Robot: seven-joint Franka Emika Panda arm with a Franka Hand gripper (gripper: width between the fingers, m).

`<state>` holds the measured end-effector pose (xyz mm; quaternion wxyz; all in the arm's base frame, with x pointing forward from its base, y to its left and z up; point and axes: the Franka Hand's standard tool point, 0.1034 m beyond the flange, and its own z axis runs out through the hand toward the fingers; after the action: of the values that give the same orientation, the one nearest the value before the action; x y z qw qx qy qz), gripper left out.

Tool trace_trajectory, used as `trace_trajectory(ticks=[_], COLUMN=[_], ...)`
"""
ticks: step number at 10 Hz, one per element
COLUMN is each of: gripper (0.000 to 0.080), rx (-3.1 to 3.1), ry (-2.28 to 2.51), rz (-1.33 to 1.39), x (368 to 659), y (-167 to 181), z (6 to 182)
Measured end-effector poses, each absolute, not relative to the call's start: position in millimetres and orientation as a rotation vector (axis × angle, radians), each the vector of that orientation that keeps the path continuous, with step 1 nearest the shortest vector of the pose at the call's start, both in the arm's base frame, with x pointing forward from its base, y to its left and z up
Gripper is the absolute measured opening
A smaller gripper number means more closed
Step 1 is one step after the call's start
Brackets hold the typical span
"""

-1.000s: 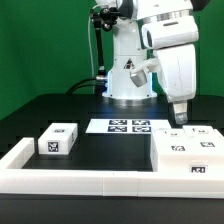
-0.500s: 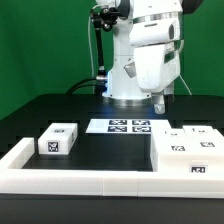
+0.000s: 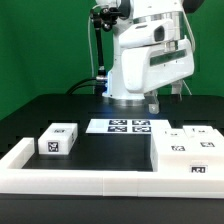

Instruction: Assemble cabinet

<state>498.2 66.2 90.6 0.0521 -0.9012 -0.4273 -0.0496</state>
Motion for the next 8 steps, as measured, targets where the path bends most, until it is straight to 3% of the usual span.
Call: trace_trajectory(ticks=[4,8], gripper=[0.0649,0.0649], rx=[-2.908,-2.931], ry=[-0.578,-0.277], rz=[-0.15,-0.116], x=[496.1,494.8], y=[73.5,78.2], z=[90.0,90.1])
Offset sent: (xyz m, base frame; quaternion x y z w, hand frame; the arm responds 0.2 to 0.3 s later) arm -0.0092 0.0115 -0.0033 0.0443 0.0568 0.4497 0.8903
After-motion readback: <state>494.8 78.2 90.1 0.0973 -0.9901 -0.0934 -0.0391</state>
